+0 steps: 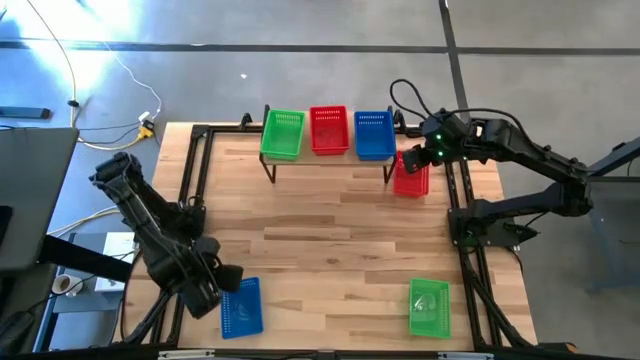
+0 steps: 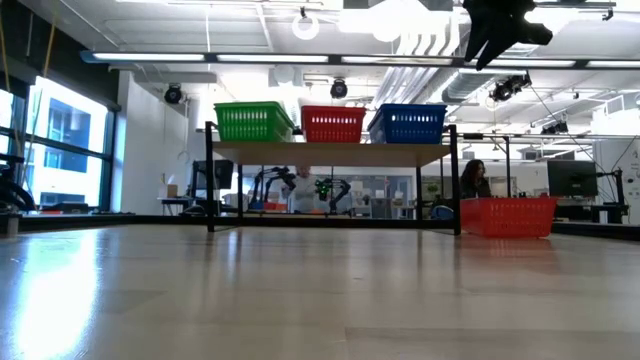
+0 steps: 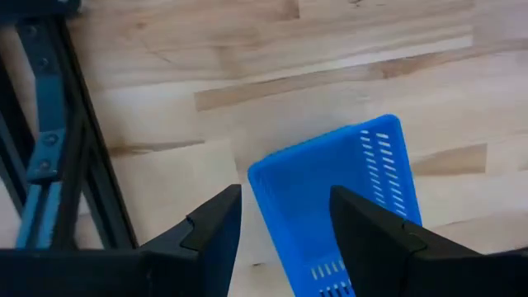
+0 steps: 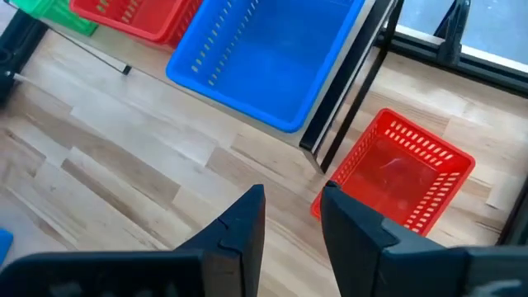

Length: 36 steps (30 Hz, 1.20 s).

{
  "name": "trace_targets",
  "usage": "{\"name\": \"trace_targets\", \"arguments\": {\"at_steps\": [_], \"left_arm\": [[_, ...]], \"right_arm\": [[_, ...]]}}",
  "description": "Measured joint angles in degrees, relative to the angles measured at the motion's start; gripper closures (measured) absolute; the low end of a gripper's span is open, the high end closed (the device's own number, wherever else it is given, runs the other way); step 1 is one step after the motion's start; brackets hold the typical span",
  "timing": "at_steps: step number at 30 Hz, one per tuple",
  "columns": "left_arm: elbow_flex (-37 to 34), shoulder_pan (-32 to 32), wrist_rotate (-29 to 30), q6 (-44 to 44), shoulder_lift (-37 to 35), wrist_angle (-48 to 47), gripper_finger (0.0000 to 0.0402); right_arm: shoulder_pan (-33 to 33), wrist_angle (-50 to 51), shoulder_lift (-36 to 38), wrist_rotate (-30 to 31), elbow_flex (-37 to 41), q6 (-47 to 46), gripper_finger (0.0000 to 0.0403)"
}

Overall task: Stack baskets on shelf by color
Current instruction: Stack the blue bin on top of the stacked blue bins on the shelf

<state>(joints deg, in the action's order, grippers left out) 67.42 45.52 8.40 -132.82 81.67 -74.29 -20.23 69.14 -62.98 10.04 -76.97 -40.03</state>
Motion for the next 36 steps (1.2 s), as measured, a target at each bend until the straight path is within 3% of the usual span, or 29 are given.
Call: {"name": "trace_targets", "arguments": {"at_steps": [15,30,36], "left_arm": [[0.02,2.56,-5.04,-1.06,11.89,11.25,0.0227],[0.06,2.56,-10.72,-1.71,21.19,15.77,0.0228],[0.06,2.33,-11.85,-1.74,22.68,17.30,0.0276]], "right_arm": [[0.00,0.00,0.00,-1.84,0.00,0.45,0.0297],[0.00,0.00,-0.02,-3.07,-0.02,0.46,0.0297],[0.00,0.00,-0.02,-4.59,-0.04,1.53,0.0297]]}}
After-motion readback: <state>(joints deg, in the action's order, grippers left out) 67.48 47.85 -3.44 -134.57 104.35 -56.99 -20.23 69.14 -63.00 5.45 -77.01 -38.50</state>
